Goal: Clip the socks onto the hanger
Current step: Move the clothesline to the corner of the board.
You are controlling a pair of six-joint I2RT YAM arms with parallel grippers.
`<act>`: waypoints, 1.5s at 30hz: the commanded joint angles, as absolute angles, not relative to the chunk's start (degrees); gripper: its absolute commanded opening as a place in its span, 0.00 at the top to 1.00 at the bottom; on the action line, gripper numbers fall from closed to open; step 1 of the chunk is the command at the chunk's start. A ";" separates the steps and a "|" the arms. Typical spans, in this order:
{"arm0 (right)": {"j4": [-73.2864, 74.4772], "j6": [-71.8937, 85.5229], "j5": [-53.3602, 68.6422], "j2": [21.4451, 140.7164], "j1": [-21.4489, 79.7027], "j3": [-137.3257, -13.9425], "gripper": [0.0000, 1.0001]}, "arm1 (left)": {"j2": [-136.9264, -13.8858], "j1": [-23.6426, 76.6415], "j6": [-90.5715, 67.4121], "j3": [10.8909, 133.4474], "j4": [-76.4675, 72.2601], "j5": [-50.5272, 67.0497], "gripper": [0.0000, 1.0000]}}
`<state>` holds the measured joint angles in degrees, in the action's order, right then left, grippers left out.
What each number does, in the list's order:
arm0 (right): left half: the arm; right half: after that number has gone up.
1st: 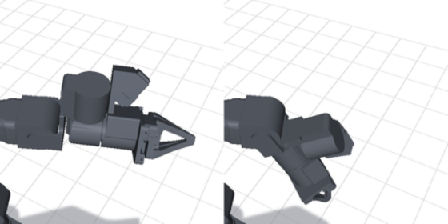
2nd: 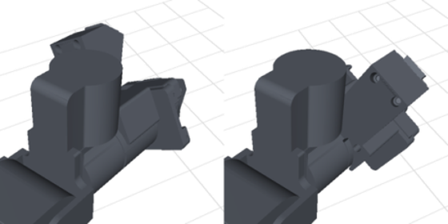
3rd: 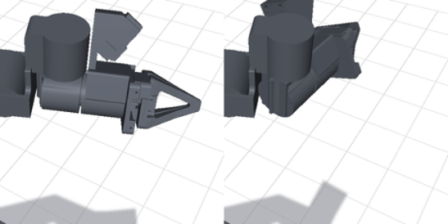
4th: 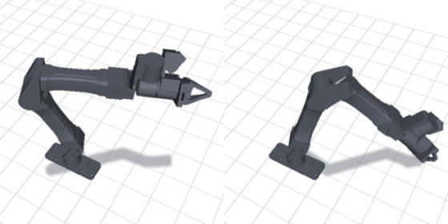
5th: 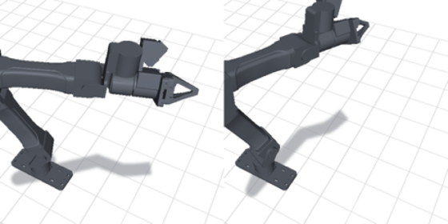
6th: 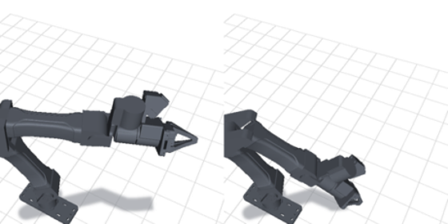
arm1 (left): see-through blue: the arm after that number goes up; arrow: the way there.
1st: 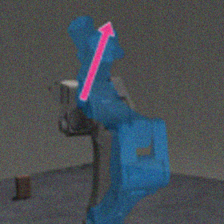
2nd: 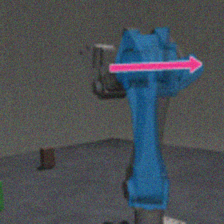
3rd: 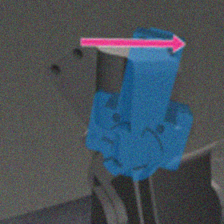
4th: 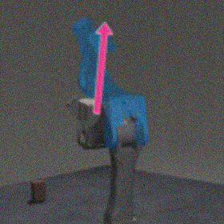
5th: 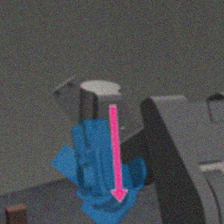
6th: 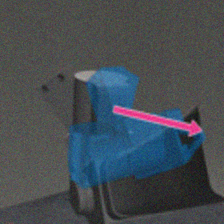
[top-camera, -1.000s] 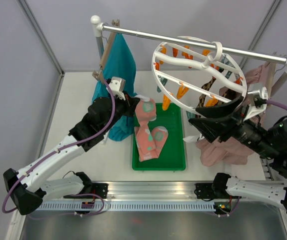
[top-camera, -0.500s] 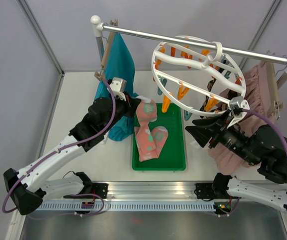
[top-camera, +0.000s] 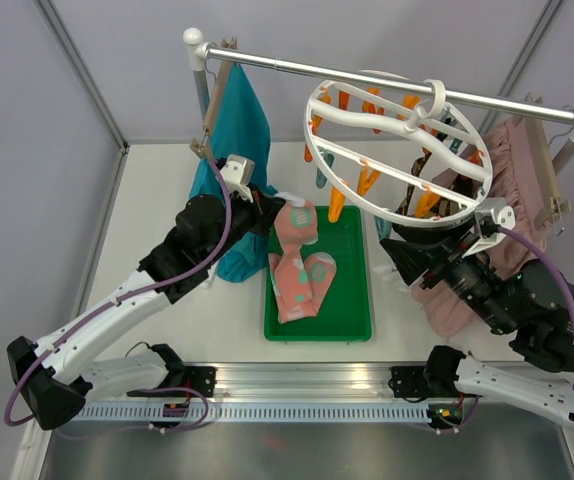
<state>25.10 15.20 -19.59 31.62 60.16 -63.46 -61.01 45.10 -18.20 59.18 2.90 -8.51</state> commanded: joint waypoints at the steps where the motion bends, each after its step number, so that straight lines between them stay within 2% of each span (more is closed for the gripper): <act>1: 19.17 10.73 -20.48 32.25 60.29 -62.67 0.47 | -60.91 45.18 -18.46 59.77 0.35 -6.33 0.98; 14: 5.29 7.38 -18.28 32.87 60.21 -56.25 0.49 | -60.73 45.18 -18.02 59.41 -1.50 -3.25 0.98; 26: 0.79 7.91 -18.63 34.63 60.21 -52.82 0.52 | -61.00 45.18 -18.46 59.15 -2.02 -1.85 0.98; 34: 4.28 9.67 -28.30 31.55 60.21 -53.43 0.51 | -60.91 45.18 -18.63 58.89 -2.02 -1.93 0.98; 36: 6.93 10.19 -26.12 32.60 60.29 -54.84 0.49 | -61.00 45.18 -18.72 58.89 -2.02 -1.85 0.98; 40: 12.56 11.86 -14.27 37.25 60.21 -59.75 0.48 | -61.35 45.18 -18.72 58.97 -2.02 -1.85 0.98; 41: 12.31 12.21 -6.84 37.53 60.21 -60.29 0.47 | -61.43 45.18 -18.72 58.97 -1.93 -1.85 0.98; 45: 8.27 15.37 3.77 36.48 60.21 -63.45 0.44 | -61.61 45.18 -18.72 59.06 -1.67 -2.02 0.98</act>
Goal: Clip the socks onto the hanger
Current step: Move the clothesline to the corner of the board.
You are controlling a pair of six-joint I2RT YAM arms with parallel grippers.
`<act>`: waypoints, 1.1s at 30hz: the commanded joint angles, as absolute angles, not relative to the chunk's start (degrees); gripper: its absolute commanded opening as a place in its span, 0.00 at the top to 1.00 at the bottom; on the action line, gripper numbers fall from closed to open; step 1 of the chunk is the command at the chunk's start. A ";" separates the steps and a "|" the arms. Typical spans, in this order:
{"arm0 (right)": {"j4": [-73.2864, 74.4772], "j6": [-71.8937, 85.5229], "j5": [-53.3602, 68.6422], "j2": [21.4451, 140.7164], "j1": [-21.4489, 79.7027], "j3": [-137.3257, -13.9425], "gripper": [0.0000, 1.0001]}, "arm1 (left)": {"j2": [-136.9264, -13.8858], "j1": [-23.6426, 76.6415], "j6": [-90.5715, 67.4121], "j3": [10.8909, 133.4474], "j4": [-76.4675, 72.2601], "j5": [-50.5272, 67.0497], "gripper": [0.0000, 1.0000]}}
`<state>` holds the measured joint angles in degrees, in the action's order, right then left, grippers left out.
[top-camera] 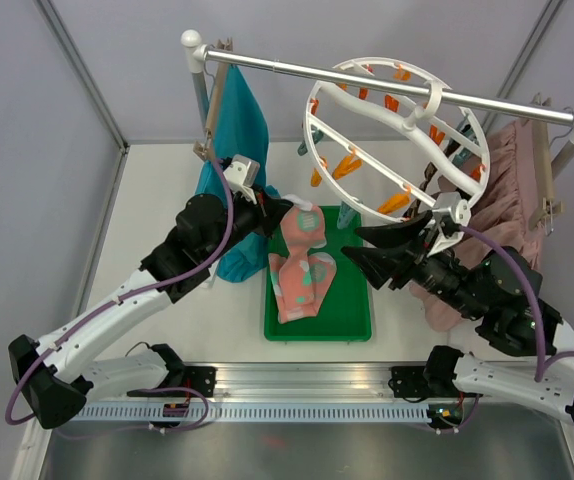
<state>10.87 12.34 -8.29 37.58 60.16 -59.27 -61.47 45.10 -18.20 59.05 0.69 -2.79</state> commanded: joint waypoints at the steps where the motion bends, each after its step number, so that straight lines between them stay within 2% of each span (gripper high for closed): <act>1: 7.30 16.16 5.08 36.56 60.21 -65.11 0.44 | -61.61 45.18 -18.63 59.06 -1.58 -2.02 0.98; 5: 5.63 17.40 8.00 37.70 60.29 -68.64 0.45 | -61.79 45.18 -18.72 59.24 -1.58 -1.93 0.98; 8: 3.25 16.01 3.36 37.97 60.29 -69.60 0.49 | -61.79 45.18 -18.81 59.24 -1.67 -1.85 0.98; 11: 1.42 12.50 -7.10 37.71 60.29 -70.66 0.51 | -62.14 45.18 -18.90 59.24 -1.67 -1.85 0.98; 16: -3.58 5.81 -24.65 38.32 60.29 -72.25 0.47 | -62.58 45.18 -18.81 59.41 -1.58 -1.76 0.98; 23: -10.45 -4.30 -37.69 40.51 60.29 -74.35 0.45 | -62.75 45.18 -18.63 59.33 -1.58 -1.85 0.98; 29: -10.37 -8.08 -39.98 46.31 60.21 -84.80 0.43 | -62.93 45.18 -18.63 59.59 -1.49 -1.67 0.98; 33: -10.11 -12.39 -47.78 51.84 60.21 -94.01 0.40 | -63.02 45.18 -18.63 59.68 -1.49 -1.67 0.98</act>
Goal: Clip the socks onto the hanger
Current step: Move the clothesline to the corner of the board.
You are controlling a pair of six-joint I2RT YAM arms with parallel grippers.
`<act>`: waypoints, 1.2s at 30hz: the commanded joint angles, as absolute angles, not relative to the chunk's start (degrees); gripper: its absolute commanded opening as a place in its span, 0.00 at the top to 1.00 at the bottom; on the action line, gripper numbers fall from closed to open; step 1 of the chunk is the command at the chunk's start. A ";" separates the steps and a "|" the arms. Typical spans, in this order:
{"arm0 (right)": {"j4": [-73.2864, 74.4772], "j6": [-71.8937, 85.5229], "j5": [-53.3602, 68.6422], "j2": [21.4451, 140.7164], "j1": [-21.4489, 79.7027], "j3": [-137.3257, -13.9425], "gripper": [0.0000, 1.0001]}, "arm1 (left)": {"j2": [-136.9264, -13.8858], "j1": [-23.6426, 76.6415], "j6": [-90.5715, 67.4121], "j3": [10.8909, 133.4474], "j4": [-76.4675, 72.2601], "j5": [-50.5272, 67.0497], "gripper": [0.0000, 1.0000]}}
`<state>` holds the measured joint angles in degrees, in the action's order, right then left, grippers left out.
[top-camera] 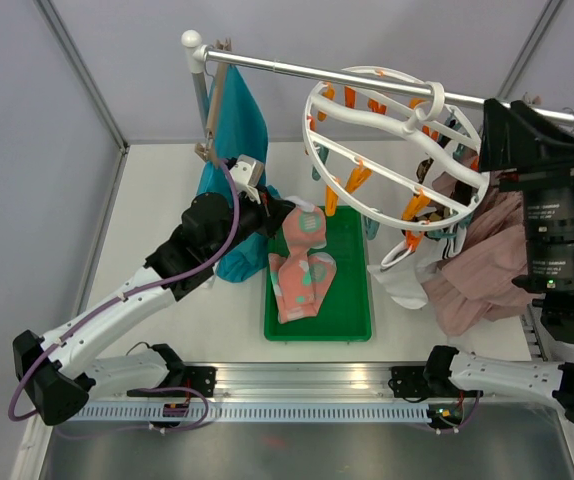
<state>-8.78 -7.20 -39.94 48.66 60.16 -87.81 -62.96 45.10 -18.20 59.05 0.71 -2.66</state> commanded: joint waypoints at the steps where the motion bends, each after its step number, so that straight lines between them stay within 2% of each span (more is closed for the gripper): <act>1: -10.11 -13.52 -50.07 52.64 60.29 -95.52 0.39 | -63.02 45.18 -18.55 59.76 -1.41 -1.58 0.98; 6: -10.90 -21.87 -63.26 55.46 60.29 -101.15 0.37 | -62.84 45.18 -18.63 59.94 -1.23 -1.58 0.98; 12: -14.57 -29.42 -74.96 55.11 60.29 -101.52 0.35 | -62.67 45.18 -18.90 60.21 -0.88 -1.14 0.98; 23: -18.46 -39.89 -80.06 52.38 60.29 -103.18 0.30 | -61.79 45.18 -18.72 60.03 -0.53 -1.23 0.98; 29: -17.67 -42.54 -82.79 52.12 62.22 -103.45 0.21 | -62.14 45.18 -18.90 59.85 -0.88 -0.97 0.98; 36: -38.92 -60.70 -83.67 51.59 71.10 -96.51 0.19 | -61.96 45.18 -18.90 59.77 -0.88 -1.05 0.98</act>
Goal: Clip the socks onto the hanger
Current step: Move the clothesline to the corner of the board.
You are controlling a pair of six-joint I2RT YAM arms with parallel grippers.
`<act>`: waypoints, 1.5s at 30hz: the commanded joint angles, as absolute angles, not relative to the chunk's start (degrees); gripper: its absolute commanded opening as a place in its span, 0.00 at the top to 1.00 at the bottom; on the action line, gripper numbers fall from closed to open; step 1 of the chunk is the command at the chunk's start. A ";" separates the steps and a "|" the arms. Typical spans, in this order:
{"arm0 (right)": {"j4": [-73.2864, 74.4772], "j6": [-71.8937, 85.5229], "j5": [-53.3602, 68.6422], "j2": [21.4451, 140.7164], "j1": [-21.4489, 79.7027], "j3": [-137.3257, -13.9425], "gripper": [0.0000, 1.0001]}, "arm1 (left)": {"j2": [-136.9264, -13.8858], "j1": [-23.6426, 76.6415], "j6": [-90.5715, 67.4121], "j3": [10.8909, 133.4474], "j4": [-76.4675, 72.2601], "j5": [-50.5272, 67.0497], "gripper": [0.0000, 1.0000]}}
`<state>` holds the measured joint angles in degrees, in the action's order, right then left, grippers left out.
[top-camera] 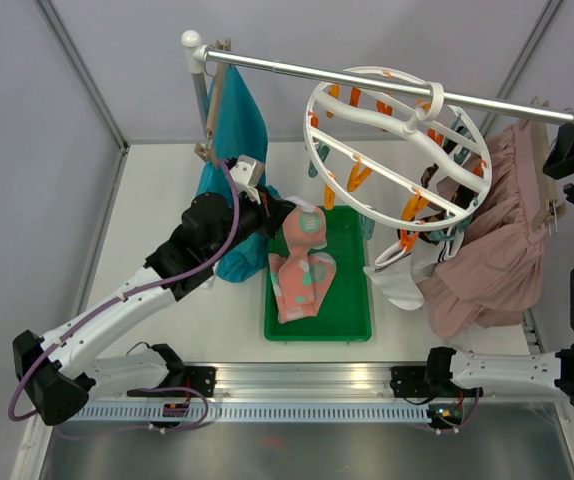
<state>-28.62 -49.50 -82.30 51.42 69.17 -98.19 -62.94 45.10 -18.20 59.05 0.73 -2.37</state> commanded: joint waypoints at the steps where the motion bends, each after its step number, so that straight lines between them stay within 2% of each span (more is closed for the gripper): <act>1: -40.50 -62.04 -83.50 51.68 71.54 -96.07 0.18 | -62.05 45.18 -18.90 59.77 -0.88 -1.14 0.98; 7: -51.85 -70.92 -83.93 51.94 72.68 -93.52 0.17 | -61.79 45.18 -18.90 59.68 -0.70 -1.23 0.98; 10: -52.39 -68.40 -85.69 49.84 72.60 -90.27 0.18 | -61.70 45.18 -18.81 59.59 -0.70 -1.32 0.98; 13: -39.34 -57.88 -87.54 45.90 72.60 -86.49 0.17 | -61.70 45.18 -18.72 59.59 -0.70 -1.41 0.98; 14: -21.54 -42.26 -87.10 45.18 72.68 -87.18 0.18 | -61.79 45.18 -18.63 59.50 -0.70 -1.41 0.98; 15: -13.27 -35.66 -85.01 44.83 72.60 -87.97 0.18 | -61.87 45.18 -18.63 59.50 -0.70 -1.49 0.98; 17: -6.70 -29.91 -83.85 44.12 72.60 -87.72 0.17 | -61.87 45.18 -18.54 59.50 -0.53 -1.58 0.98; 22: -9.58 -33.92 -88.23 45.27 72.60 -88.24 0.16 | -61.70 45.18 -18.28 59.50 -0.35 -2.02 0.98; 26: -2.82 -27.87 -91.66 43.51 72.60 -90.09 0.18 | -61.70 45.18 -18.37 59.50 -0.44 -1.93 0.98; 31: -2.29 -29.44 -96.76 44.21 72.69 -90.52 0.17 | -62.40 45.18 -18.63 59.50 -0.79 -1.23 0.98; 35: 3.86 -26.81 -98.09 45.17 72.86 -91.23 0.16 | -62.49 45.18 -18.90 59.68 -0.97 -0.88 0.98; 39: 3.26 -30.14 -97.65 50.70 73.39 -91.49 0.12 | -62.84 45.18 -18.98 59.85 -1.06 -0.62 0.98; 45: 3.69 -33.21 -92.72 61.50 73.48 -102.89 0.09 | -62.58 45.18 -18.90 60.03 -0.97 -0.62 0.98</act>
<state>1.74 -29.93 -85.62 57.12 73.03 -97.43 -62.96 45.10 -18.20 59.05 0.73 -1.83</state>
